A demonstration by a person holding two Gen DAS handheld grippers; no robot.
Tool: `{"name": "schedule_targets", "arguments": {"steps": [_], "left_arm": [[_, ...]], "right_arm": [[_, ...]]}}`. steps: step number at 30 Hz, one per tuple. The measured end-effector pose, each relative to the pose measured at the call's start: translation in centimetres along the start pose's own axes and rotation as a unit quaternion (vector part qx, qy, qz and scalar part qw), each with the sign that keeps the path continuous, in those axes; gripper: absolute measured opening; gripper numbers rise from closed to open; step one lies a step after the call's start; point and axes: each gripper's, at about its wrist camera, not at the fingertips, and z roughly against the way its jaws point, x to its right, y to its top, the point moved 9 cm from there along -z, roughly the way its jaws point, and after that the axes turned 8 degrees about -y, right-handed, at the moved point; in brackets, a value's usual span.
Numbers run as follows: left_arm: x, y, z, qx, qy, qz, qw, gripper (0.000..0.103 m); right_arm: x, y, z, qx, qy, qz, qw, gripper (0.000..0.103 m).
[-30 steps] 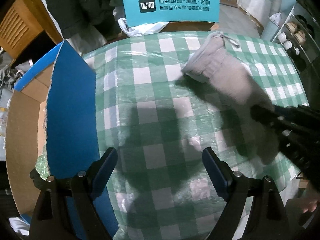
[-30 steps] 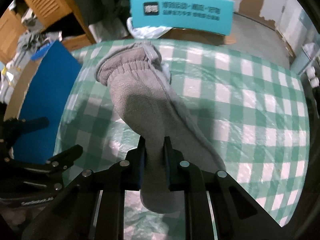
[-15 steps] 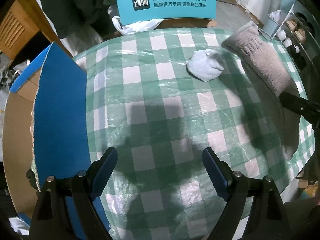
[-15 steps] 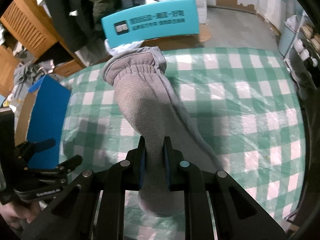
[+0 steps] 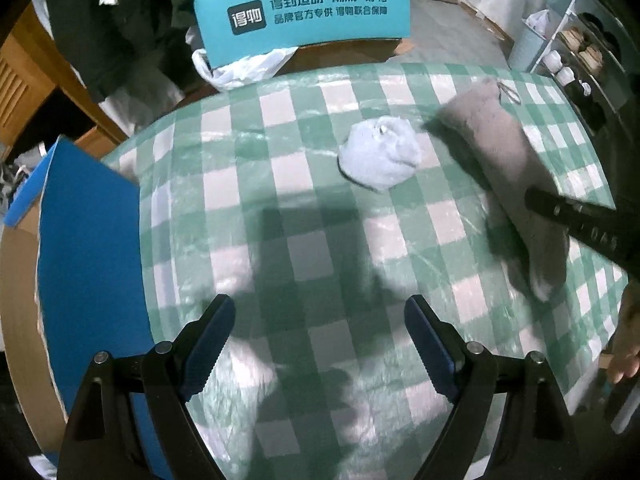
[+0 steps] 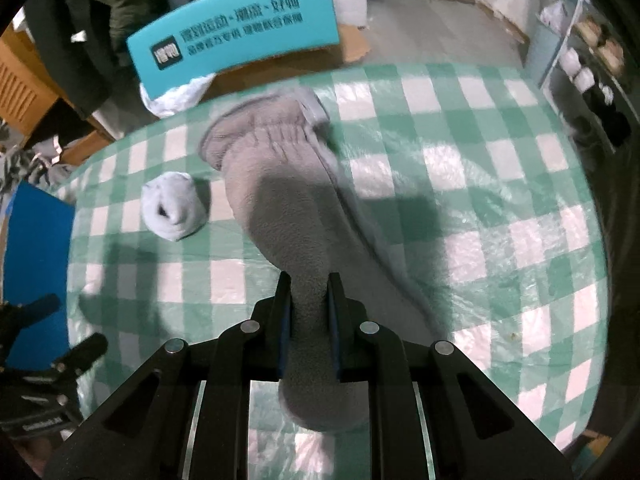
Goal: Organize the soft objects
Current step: 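Grasp the grey fabric glove cuff with the right tool, then grasp the grey sock with the left tool while the right tool holds the glove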
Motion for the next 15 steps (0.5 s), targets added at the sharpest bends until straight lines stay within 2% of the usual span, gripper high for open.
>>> {"name": "schedule_targets", "arguments": {"steps": [4,8,12,15], "left_arm": [[0.2,1.5,-0.5,0.005,-0.014,0.004,0.9999,0.088],[0.6,2.9,-1.2,0.008,-0.022,-0.002,0.9997,0.088],[1.2,4.3,-1.7,0.015,-0.028,-0.009,0.9995,0.088],[1.8,5.1,-2.2,0.017,-0.032,-0.013,0.9993,0.088]], "right_arm": [[0.1,-0.1,-0.8,-0.011,-0.002,-0.001,1.0,0.027],[0.4,0.3,-0.6,-0.006,-0.012,0.006,1.0,0.06],[0.9,0.8,-0.3,0.001,-0.022,0.011,1.0,0.072],[1.1,1.2,-0.2,0.008,-0.027,0.015,0.999,0.073]]}}
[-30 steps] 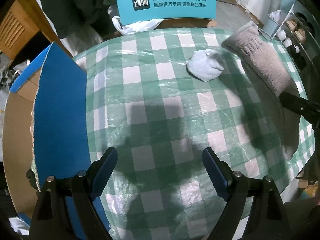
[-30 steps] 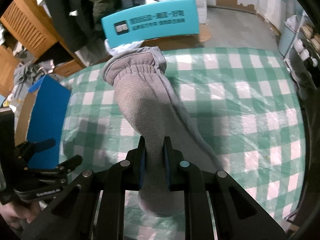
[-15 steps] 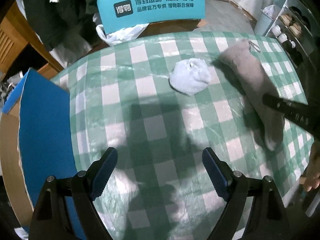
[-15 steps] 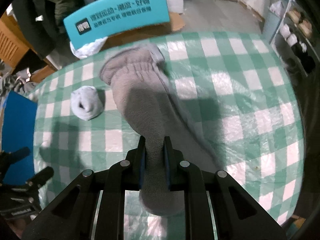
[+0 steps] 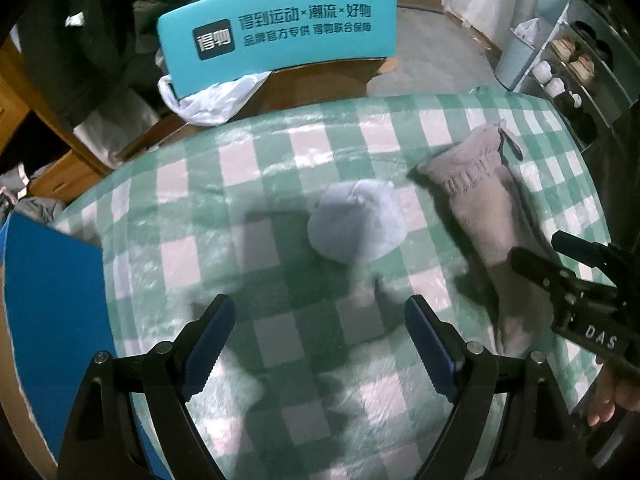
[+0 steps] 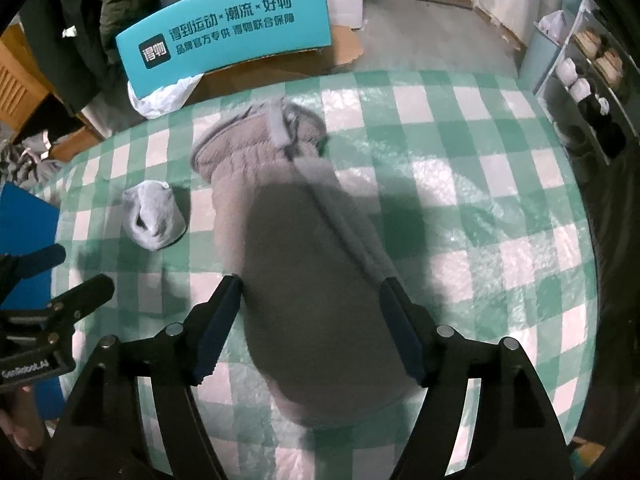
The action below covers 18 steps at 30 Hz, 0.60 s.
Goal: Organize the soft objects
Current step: 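Grasp the grey sock with the left tool while the right tool holds the glove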
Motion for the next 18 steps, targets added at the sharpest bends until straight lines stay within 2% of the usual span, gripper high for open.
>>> {"name": "schedule_targets", "arguments": {"steps": [11,18], "left_arm": [[1.3,2.2,-1.7,0.002,0.01,-0.021,0.9997,0.088],[1.3,3.4,-3.0,-0.004,0.006,-0.015,0.9999,0.088]], "right_arm": [[-0.7,1.0,-0.6,0.007,-0.006,0.028,1.0,0.074],[-1.0,1.0,-2.1,-0.012,-0.001,0.037,0.999,0.074]]}}
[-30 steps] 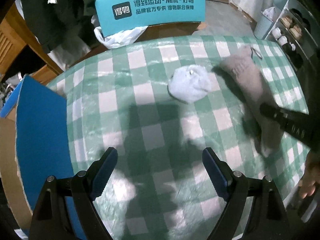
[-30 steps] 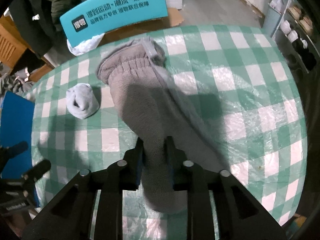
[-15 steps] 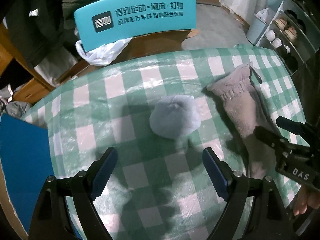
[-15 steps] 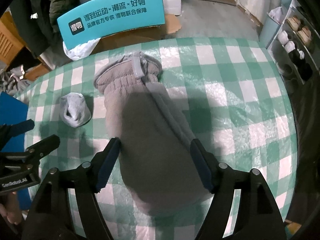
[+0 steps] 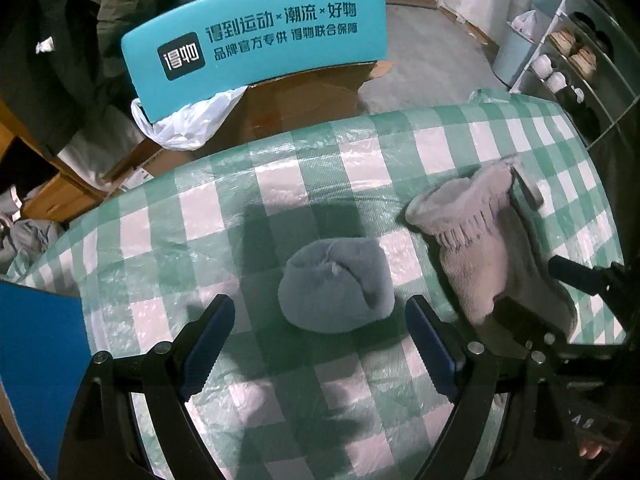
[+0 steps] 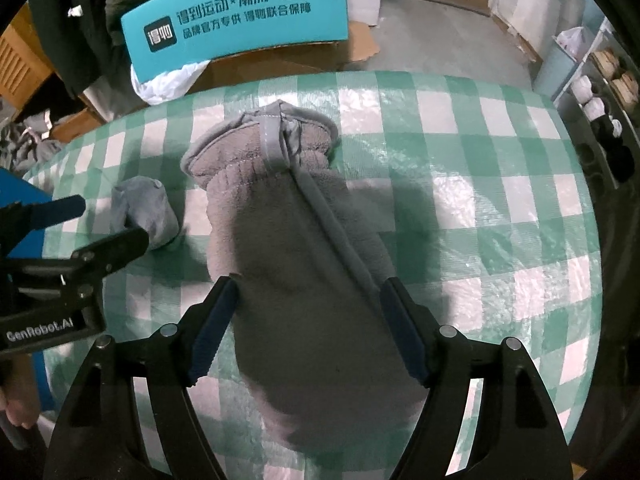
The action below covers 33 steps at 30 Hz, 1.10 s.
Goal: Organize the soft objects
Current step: 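Grasp the grey sock with the left tool while the right tool holds the glove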
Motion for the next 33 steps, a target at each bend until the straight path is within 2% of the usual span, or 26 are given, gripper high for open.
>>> {"name": "schedule_targets", "arguments": {"steps": [8,12,16,18,19,20,22,23,24,25,26,28,33], "left_arm": [[-0.6,-0.3,-1.9,-0.016,-0.009,0.015,0.9997,0.088],[-0.8,-0.5,-2.3,-0.017,-0.025,0.023,0.9993,0.086],[-0.7,-0.7,-2.4,-0.018,-0.03,0.012,0.9993,0.058],[-0.7,-0.6,-2.3,-0.016,-0.027,0.005,0.9995,0.053],[-0.7,-0.6,-2.2,-0.015,-0.028,0.003,0.9995,0.046],[-0.7,-0.7,-2.1,-0.015,-0.029,0.002,0.9995,0.043],[-0.8,-0.8,-1.9,-0.013,-0.028,0.0,0.9995,0.037],[-0.9,-0.9,-1.7,-0.013,-0.026,0.0,0.9996,0.037],[-1.0,-1.0,-1.6,-0.012,-0.024,-0.001,0.9996,0.036],[-1.1,-1.1,-1.4,-0.011,-0.023,-0.001,0.9997,0.035],[-1.2,-1.3,-1.2,-0.011,-0.022,-0.002,0.9997,0.033],[-1.3,-1.6,-0.8,-0.008,-0.021,-0.004,0.9997,0.032],[-1.7,-2.1,0.8,0.003,-0.018,-0.005,0.9998,0.03]], "right_arm": [[-0.1,0.0,-1.2,-0.012,-0.003,0.003,1.0,0.075],[-0.2,-0.1,-1.5,-0.016,-0.007,0.006,1.0,0.075],[-0.5,-0.1,-1.9,-0.016,-0.018,0.015,1.0,0.075],[-0.6,-0.2,-2.0,-0.016,-0.025,0.02,0.999,0.075],[-0.7,-0.2,-2.0,-0.015,-0.028,0.024,0.999,0.072],[-0.7,-0.3,-2.0,-0.015,-0.029,0.025,0.999,0.066],[-0.7,-0.2,-1.8,-0.013,-0.029,0.023,0.999,0.053],[-0.6,-0.2,-1.6,-0.012,-0.026,0.021,0.999,0.043],[-0.6,-0.2,-1.5,-0.012,-0.025,0.02,0.999,0.038],[-0.5,-0.1,-1.3,-0.01,-0.022,0.017,1.0,0.029],[-0.5,-0.1,-1.1,-0.009,-0.014,0.014,1.0,0.012],[-0.6,-0.1,-0.6,-0.01,0.008,-0.002,1.0,0.012],[-0.9,-0.4,0.6,-0.002,0.013,-0.007,1.0,0.01]]}}
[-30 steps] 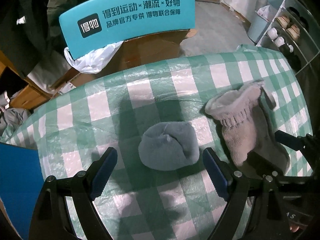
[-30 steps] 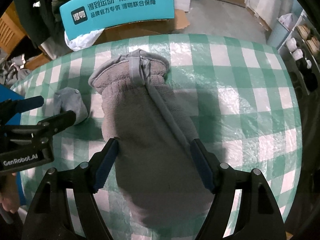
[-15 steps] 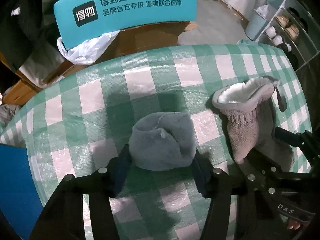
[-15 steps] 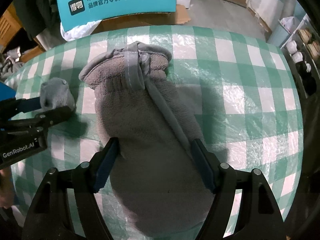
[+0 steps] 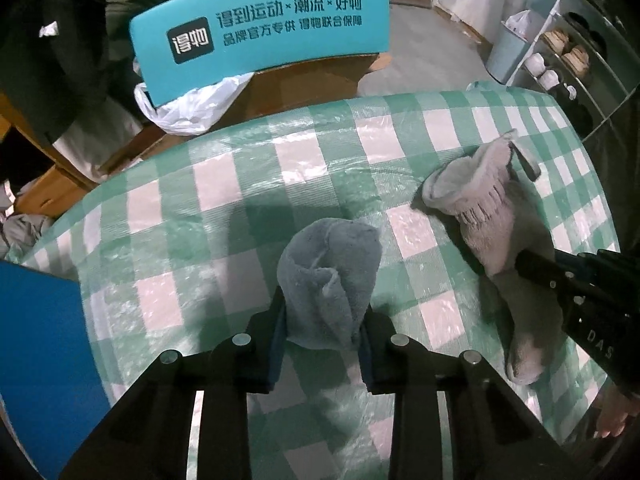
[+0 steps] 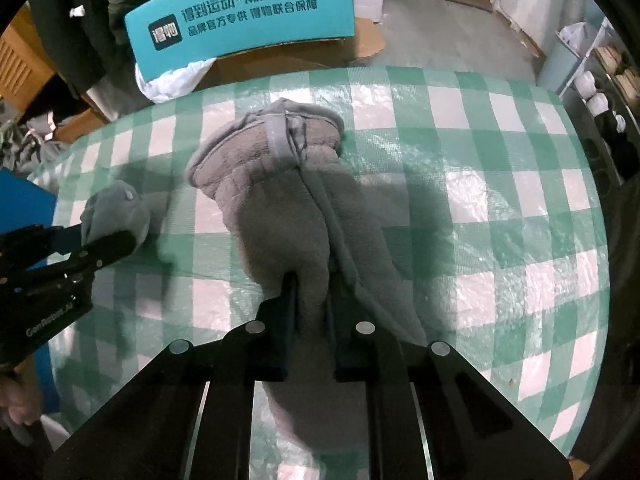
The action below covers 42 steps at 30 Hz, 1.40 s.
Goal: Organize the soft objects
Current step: 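Grasp the grey sock with the left tool while the right tool holds the glove, then carry the grey sock and grey glove with both tools over the box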
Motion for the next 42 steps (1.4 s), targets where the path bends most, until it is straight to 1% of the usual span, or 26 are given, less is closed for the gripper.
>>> {"name": "schedule_targets", "arguments": {"steps": [12,16,24,34,42], "left_arm": [[-0.7,-1.8,5.2,0.028,0.009,0.001,0.9996,0.03],[-1.1,-2.5,6.9,0.038,0.017,0.001,0.9991,0.03],[-2.0,-4.1,9.3,0.049,0.026,0.006,0.9984,0.03],[-2.9,-6.2,13.0,0.069,0.032,0.015,0.997,0.03],[-3.2,-7.5,16.3,0.092,0.04,0.016,0.9948,0.03]], "right_arm": [[-1.1,-0.4,5.5,0.039,0.016,-0.008,0.999,0.01],[-1.9,-0.5,7.4,0.05,0.027,-0.008,0.998,0.01],[-3.2,-0.9,10.2,0.066,0.038,-0.003,0.997,0.01],[-5.3,-1.7,13.4,0.087,0.048,0.014,0.995,0.01],[-8.2,-2.1,15.3,0.1,0.064,0.039,0.992,0.01]]}}
